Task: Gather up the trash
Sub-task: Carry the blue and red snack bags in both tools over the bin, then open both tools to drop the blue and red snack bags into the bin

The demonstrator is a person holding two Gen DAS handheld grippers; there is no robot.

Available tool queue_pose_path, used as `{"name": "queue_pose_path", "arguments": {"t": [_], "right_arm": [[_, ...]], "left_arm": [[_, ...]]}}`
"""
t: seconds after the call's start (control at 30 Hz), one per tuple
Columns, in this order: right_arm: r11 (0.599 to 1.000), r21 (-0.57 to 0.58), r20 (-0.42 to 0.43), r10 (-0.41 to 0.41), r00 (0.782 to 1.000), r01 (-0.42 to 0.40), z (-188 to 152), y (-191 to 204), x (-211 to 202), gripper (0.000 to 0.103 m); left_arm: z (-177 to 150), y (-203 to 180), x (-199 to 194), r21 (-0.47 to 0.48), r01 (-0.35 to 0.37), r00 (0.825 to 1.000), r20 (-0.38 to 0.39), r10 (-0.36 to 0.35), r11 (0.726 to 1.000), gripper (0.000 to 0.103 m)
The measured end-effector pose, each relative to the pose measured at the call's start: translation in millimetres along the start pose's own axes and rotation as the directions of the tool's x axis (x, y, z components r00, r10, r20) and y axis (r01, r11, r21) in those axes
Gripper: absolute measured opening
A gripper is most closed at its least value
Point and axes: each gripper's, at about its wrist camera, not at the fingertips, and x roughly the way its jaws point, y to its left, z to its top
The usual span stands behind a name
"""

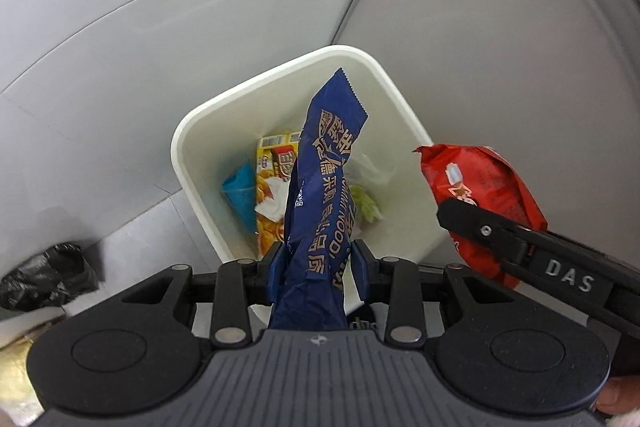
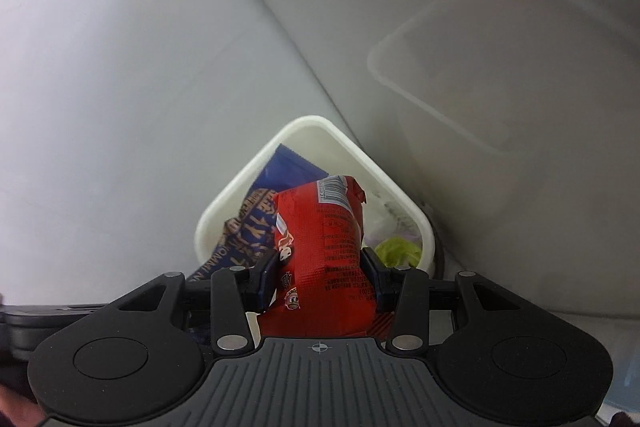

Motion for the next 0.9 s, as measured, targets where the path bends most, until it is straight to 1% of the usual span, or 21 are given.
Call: {"name": "queue_pose_path", "arguments": {"t": [0.2,0.23,0.27,0.3,0.37,0.43,0.47,0.5,0.53,0.57,0.6,0.67,0.7,0.9], "right_arm": [[0.998,-0.03,-0.008,-0.051,0.999,0.051,-1,6,25,0.043],[0.998,-0.03,-0.009,-0.059,0.998,0.059,-1,5,28,0.043],[0.997,-0.031,-0.011,-0.064,0.998,0.064,-10,3,26,0.044],[0.997,-0.029,-0.014,-0.068,0.998,0.068,-10,2,28,0.046],[0.997,-0.026,-0.016,-0.078,0.997,0.077,-7,2,29,0.046],[0.996,-0.027,-0.019,-0.08,0.997,0.08,-5,2,30,0.046],[0.996,-0.027,-0.022,-0.081,0.997,0.08,-4,3,31,0.046],[0.997,-0.025,-0.024,-0.08,0.997,0.079,-3,3,31,0.053],[0.997,-0.02,-0.026,-0.078,0.997,0.077,-2,3,32,0.063],[0.997,-0.013,-0.025,-0.073,0.997,0.073,-1,3,31,0.067],[0.998,-0.003,-0.023,-0.066,0.998,0.066,1,3,32,0.074],[0.999,0.013,-0.024,-0.047,0.999,0.047,2,2,29,0.077],[0.999,0.017,-0.027,-0.042,0.999,0.043,4,2,28,0.078],[0.999,0.002,-0.028,-0.046,0.999,0.046,8,7,24,0.082]], "left_arm": [[3,-5,15,0.072,-0.028,1.0,0.002,0.028,0.997,0.033],[2,-4,17,0.079,-0.034,0.999,-0.002,0.034,0.996,0.033],[2,-4,19,0.085,-0.039,0.999,-0.004,0.039,0.996,0.033],[1,-3,20,0.089,-0.043,0.999,-0.004,0.043,0.995,0.034],[0,-3,20,0.092,-0.043,0.999,0.0,0.043,0.995,0.036],[-3,-3,18,0.096,-0.033,0.999,0.005,0.033,0.995,0.046],[-4,-3,17,0.101,-0.034,0.999,0.011,0.033,0.994,0.055],[-6,-3,15,0.11,-0.039,0.999,0.018,0.037,0.993,0.063],[-7,-3,15,0.12,-0.044,0.999,0.025,0.041,0.992,0.066],[-9,-4,12,0.128,-0.048,0.999,0.029,0.044,0.991,0.071],[-11,-4,11,0.137,-0.053,0.998,0.032,0.05,0.989,0.075],[-5,-6,11,0.145,-0.065,0.998,0.035,0.061,0.987,0.08],[-9,-9,9,0.148,-0.07,0.997,0.036,0.065,0.987,0.082],[-1,-7,2,0.137,-0.077,0.997,0.041,0.072,0.988,0.09]]}}
